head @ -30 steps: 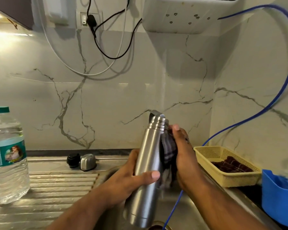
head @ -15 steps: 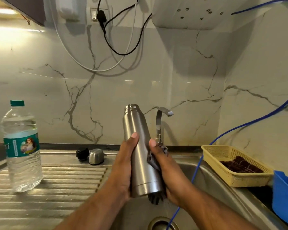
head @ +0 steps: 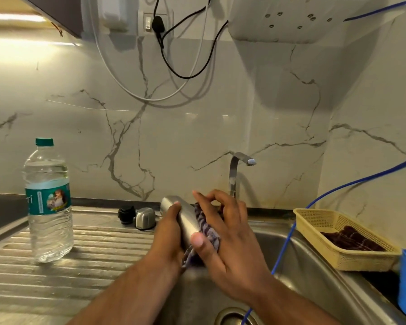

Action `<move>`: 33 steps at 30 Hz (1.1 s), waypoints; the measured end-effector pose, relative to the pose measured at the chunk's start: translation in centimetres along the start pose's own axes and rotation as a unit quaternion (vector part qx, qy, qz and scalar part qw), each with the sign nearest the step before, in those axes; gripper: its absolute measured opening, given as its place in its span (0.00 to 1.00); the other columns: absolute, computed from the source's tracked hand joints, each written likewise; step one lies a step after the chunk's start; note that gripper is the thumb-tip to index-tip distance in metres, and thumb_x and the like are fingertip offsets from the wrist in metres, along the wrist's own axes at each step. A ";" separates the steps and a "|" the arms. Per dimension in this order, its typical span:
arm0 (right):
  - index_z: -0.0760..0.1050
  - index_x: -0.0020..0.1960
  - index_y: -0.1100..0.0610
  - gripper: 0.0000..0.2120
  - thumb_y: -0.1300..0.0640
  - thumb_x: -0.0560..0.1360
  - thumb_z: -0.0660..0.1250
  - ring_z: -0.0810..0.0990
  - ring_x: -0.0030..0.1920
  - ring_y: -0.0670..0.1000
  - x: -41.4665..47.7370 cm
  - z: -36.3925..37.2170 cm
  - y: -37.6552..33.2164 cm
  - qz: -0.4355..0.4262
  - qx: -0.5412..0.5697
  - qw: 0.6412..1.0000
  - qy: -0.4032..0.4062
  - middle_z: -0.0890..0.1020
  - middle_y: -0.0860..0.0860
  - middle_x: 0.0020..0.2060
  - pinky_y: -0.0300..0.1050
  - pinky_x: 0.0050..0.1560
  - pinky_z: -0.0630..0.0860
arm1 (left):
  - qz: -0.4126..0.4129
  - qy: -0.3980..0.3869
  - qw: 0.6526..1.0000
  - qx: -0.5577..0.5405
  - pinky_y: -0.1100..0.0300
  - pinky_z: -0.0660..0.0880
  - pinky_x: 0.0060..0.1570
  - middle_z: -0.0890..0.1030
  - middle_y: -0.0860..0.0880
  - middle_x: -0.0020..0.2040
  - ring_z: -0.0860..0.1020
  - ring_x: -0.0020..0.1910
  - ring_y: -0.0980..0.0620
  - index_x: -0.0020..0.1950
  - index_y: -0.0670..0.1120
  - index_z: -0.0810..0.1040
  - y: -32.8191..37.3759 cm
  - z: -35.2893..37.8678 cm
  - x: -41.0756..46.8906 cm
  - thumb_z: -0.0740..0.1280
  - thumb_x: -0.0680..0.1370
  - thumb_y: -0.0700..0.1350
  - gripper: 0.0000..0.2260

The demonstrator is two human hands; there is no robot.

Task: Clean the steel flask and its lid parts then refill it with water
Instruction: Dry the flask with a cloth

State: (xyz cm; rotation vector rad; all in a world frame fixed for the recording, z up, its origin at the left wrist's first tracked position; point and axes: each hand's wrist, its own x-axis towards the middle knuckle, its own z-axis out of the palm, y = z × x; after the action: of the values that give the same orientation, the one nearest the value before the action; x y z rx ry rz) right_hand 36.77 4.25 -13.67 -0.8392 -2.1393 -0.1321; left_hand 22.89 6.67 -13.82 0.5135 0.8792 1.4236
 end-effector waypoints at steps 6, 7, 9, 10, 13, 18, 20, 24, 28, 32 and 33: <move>0.46 0.81 0.41 0.35 0.30 0.78 0.45 0.56 0.73 0.44 0.7 0.3 0.5 0.043 -0.048 0.997 -0.047 0.56 0.44 0.74 0.48 0.73 0.67 | 0.046 0.027 0.998 0.040 0.54 0.80 0.31 0.84 0.40 0.51 0.87 0.39 0.44 0.70 0.52 0.71 -1.4 1.0 -0.4 0.75 0.74 0.50 0.26; 0.47 0.81 0.43 0.33 0.32 0.80 0.50 0.57 0.74 0.45 0.2 0.4 0.2 -0.005 -0.069 0.996 -0.064 0.58 0.45 0.75 0.49 0.74 0.65 | 0.034 0.031 0.998 0.035 0.54 0.80 0.31 0.84 0.40 0.50 0.87 0.38 0.44 0.69 0.47 0.73 -1.0 0.6 -0.3 0.75 0.73 0.53 0.27; 0.56 0.80 0.45 0.31 0.39 0.80 0.60 0.61 0.74 0.48 -0.6 0.8 0.1 -0.126 -0.118 0.980 -0.097 0.64 0.46 0.73 0.52 0.74 0.65 | 0.011 0.039 0.999 0.024 0.52 0.81 0.35 0.85 0.37 0.49 0.87 0.42 0.40 0.68 0.40 0.74 0.1 -0.4 0.4 0.74 0.74 0.58 0.30; 0.62 0.78 0.45 0.29 0.43 0.79 0.64 0.63 0.73 0.49 -0.7 0.7 0.6 -0.171 -0.130 0.971 -0.104 0.66 0.45 0.72 0.52 0.73 0.67 | -0.005 0.050 0.999 0.014 0.51 0.81 0.36 0.85 0.35 0.49 0.86 0.44 0.38 0.68 0.38 0.73 0.8 -0.8 0.7 0.73 0.75 0.60 0.32; 0.75 0.68 0.48 0.20 0.52 0.77 0.71 0.70 0.68 0.52 -0.6 0.4 2.8 -0.237 -0.089 0.966 -0.048 0.71 0.47 0.68 0.49 0.65 0.73 | -0.051 0.066 0.996 -0.018 0.47 0.79 0.46 0.83 0.34 0.51 0.82 0.48 0.36 0.69 0.35 0.72 2.0 -1.5 1.0 0.66 0.78 0.62 0.33; 0.80 0.64 0.54 0.18 0.60 0.75 0.69 0.73 0.64 0.51 -1.0 0.1 4.2 -0.187 -0.015 0.981 0.052 0.76 0.48 0.63 0.47 0.59 0.75 | -0.044 0.046 0.997 -0.049 0.46 0.77 0.47 0.80 0.33 0.60 0.79 0.50 0.36 0.71 0.35 0.71 2.5 -1.7 1.8 0.61 0.77 0.64 0.36; 0.79 0.66 0.55 0.18 0.61 0.76 0.69 0.73 0.64 0.51 -0.9 0.3 2.6 -0.217 -0.013 0.975 0.033 0.77 0.49 0.63 0.46 0.64 0.73 | -0.031 0.069 0.997 -0.005 0.48 0.79 0.41 0.81 0.33 0.56 0.81 0.47 0.37 0.72 0.34 0.71 2.5 -1.8 2.0 0.60 0.78 0.63 0.36; 0.80 0.64 0.55 0.14 0.60 0.79 0.71 0.74 0.65 0.50 -0.6 0.3 1.1 -0.313 -0.063 0.948 -0.006 0.79 0.50 0.62 0.41 0.67 0.70 | -0.037 0.054 0.997 0.032 0.63 0.74 0.24 0.80 0.37 0.29 0.80 0.23 0.44 0.52 0.33 0.75 2.2 -2.0 1.7 0.59 0.81 0.60 0.27; 0.80 0.61 0.57 0.17 0.62 0.73 0.70 0.74 0.62 0.51 -0.7 -0.2 2.2 -0.215 -0.021 0.974 0.069 0.79 0.50 0.60 0.46 0.61 0.74 | -0.047 0.047 0.998 0.014 0.51 0.75 0.39 0.82 0.34 0.44 0.80 0.41 0.39 0.62 0.34 0.75 2.1 -1.5 1.6 0.62 0.79 0.61 0.30; 0.78 0.66 0.55 0.14 0.57 0.81 0.70 0.74 0.67 0.50 -1.1 0.3 0.8 -0.339 -0.091 0.936 -0.019 0.78 0.50 0.65 0.44 0.67 0.72 | -0.010 0.082 0.996 0.019 0.53 0.72 0.36 0.80 0.36 0.46 0.79 0.41 0.41 0.62 0.35 0.75 2.4 -1.2 1.3 0.62 0.81 0.60 0.27; 0.78 0.67 0.55 0.16 0.57 0.80 0.72 0.74 0.67 0.51 -0.8 0.3 0.6 -0.341 -0.097 0.935 -0.009 0.79 0.50 0.65 0.44 0.67 0.72 | 0.000 0.086 0.996 0.032 0.54 0.72 0.35 0.79 0.37 0.42 0.78 0.39 0.43 0.61 0.37 0.75 2.3 -0.8 0.9 0.61 0.82 0.59 0.25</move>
State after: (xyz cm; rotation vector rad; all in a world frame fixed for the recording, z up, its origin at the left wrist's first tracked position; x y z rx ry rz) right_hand 37.30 4.44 -14.53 -0.1627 -2.3762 -0.7023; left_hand 20.75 7.66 -12.74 0.4422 1.0654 1.4590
